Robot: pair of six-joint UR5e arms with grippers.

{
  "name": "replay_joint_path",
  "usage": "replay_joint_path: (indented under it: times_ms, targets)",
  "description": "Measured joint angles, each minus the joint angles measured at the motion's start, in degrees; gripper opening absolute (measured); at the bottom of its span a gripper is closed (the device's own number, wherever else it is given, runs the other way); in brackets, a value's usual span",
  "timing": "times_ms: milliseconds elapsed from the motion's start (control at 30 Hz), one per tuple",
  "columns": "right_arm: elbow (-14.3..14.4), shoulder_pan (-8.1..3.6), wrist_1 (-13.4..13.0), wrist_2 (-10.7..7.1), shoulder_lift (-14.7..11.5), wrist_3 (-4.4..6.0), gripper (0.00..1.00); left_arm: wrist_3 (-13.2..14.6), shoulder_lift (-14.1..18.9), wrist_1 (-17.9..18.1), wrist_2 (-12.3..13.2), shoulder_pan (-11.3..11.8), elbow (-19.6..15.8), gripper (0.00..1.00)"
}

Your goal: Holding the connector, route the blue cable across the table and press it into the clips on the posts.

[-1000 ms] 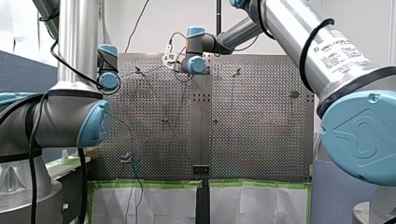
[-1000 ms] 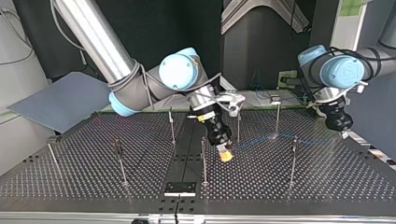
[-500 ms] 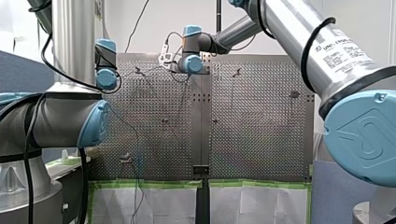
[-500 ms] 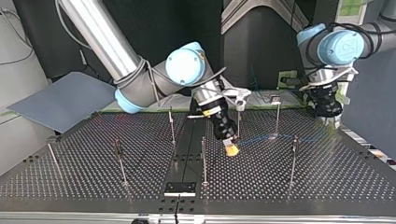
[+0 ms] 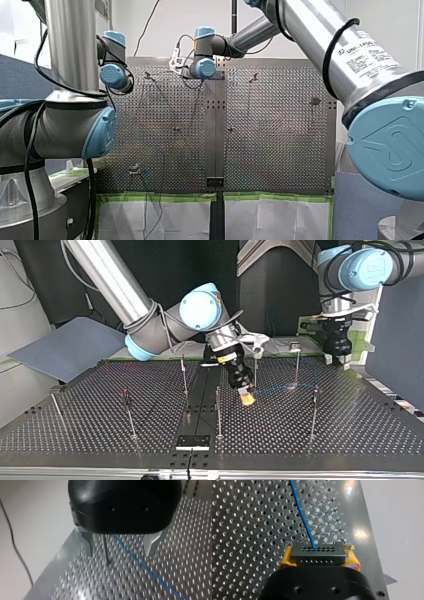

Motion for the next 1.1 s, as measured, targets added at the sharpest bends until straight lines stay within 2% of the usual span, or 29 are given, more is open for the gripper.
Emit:
replay_joint_path:
  times_ms: [167, 333, 467, 733, 867, 1100]
  targets:
    - [0.0, -0.29, 1.52, 1.06, -0.01, 0.67, 0.0, 1.39, 2.59, -2.8, 2.8, -1.5, 1.0, 1.0]
    - [-0.02, -0.39, 2.72, 1.26, 0.0, 0.8, 0.0, 2.67, 3.2, -4.16, 5.43, -3.03, 2.11, 1.0]
    - [-0.07, -0.43, 3.15, 1.29, 0.0, 1.03, 0.0, 3.71, 2.53, -3.69, 7.31, -4.08, 3.29, 1.0]
    - [-0.61, -0.6, 3.32, 1.17, 0.01, 2.39, 0.0, 7.73, -1.21, -3.49, 11.43, -5.93, 7.31, 1.0]
    - [-0.76, -0.72, 3.44, 1.13, 0.03, 2.8, 0.0, 9.3, -2.09, -2.98, 12.08, -6.57, 8.79, 1.0]
    - [-0.81, -0.96, 3.48, 0.84, 0.02, 3.09, 0.0, 8.82, -2.64, 0.26, 12.3, -7.39, 9.24, 1.0]
